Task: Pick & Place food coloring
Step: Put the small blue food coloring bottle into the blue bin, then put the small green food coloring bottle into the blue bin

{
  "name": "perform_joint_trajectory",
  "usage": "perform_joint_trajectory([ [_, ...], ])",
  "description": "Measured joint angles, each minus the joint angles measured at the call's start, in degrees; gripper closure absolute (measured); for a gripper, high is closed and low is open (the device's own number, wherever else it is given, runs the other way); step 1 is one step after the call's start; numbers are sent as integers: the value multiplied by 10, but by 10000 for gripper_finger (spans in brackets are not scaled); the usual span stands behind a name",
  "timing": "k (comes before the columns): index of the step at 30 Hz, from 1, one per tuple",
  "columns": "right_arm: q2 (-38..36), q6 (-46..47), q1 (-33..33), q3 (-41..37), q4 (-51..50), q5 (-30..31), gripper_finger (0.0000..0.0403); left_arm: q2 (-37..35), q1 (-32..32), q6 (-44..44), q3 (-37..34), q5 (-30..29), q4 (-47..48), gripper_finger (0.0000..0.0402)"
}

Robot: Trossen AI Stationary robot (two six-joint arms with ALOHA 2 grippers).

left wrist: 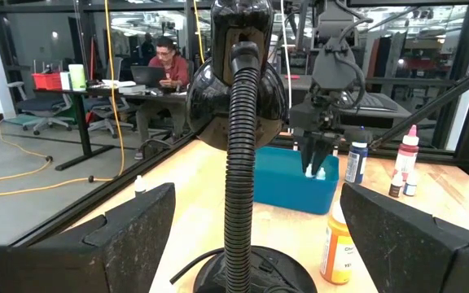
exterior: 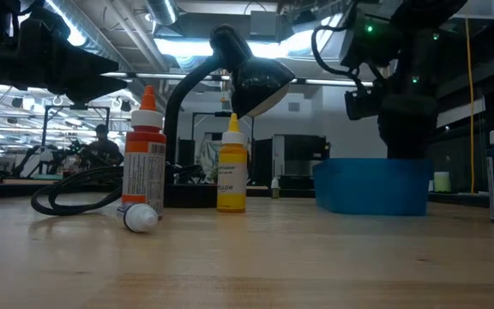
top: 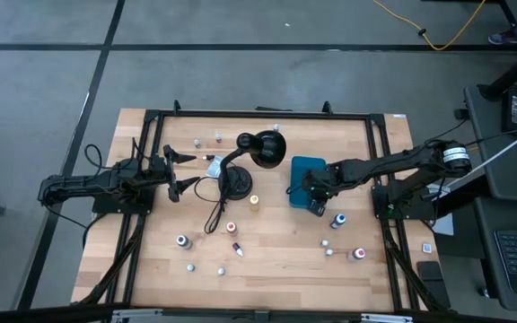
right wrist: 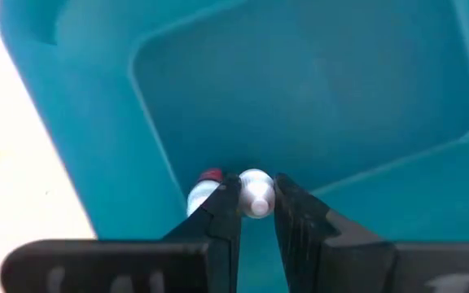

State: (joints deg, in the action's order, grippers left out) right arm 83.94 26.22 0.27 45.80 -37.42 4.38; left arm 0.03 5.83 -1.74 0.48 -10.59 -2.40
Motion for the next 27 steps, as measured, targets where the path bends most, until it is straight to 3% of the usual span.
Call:
perform_joint_trajectory([
  [5,0,-8,0,0,5,0,331,0,0,0,0,0,0,56],
  [17,-5,-9,0,0,2,0,251,0,0,0,0,0,0,56],
  [27,-17,-36,-19,59,-62,40,242,0,0,0,0,0,0,56],
])
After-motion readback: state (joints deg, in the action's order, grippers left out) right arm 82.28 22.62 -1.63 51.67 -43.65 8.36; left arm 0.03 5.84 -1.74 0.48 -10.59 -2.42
